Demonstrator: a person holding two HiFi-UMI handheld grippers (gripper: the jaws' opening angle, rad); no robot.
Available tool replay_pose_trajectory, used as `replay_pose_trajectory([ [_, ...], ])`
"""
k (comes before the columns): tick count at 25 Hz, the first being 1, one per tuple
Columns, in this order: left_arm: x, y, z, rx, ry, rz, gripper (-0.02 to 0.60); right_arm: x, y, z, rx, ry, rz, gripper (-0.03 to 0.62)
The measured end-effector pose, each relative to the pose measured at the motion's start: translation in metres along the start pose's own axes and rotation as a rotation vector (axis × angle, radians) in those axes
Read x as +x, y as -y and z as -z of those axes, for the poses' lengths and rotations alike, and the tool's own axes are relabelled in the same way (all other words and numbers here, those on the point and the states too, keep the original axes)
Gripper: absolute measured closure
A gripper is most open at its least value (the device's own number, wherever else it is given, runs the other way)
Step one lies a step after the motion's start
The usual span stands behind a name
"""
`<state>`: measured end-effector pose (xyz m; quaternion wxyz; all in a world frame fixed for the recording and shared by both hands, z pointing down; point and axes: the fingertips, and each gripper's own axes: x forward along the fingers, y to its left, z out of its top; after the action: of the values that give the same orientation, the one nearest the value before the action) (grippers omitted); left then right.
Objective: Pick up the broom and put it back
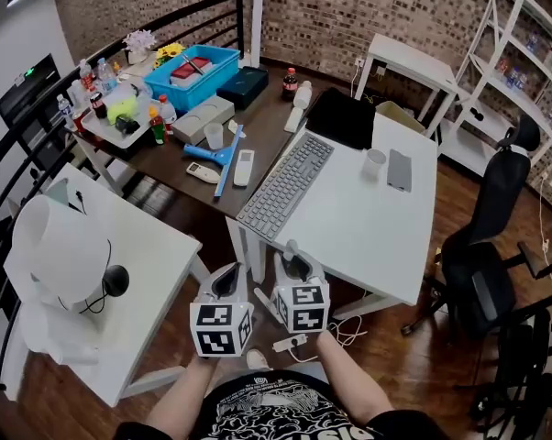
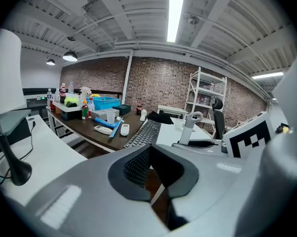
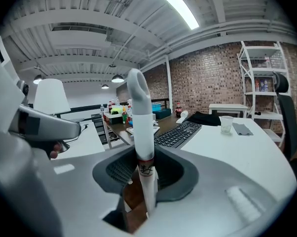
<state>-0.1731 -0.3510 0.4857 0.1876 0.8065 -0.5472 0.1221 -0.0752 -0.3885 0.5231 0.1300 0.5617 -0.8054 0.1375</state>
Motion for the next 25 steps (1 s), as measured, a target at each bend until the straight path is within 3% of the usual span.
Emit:
replay_pose_trajectory([
  [10,0.006,-0.022,-0.001,-0.018,-0.013,-0.014,0.577,0.025,0.006,0.02,0.02,-0.053,0.027,0.494],
  [25,0.032,-0.02,-0.006,0.015,-0.039,0.039,0.577,0.068,0.008,0.026,0.008,-0.085,0.026,0.494],
])
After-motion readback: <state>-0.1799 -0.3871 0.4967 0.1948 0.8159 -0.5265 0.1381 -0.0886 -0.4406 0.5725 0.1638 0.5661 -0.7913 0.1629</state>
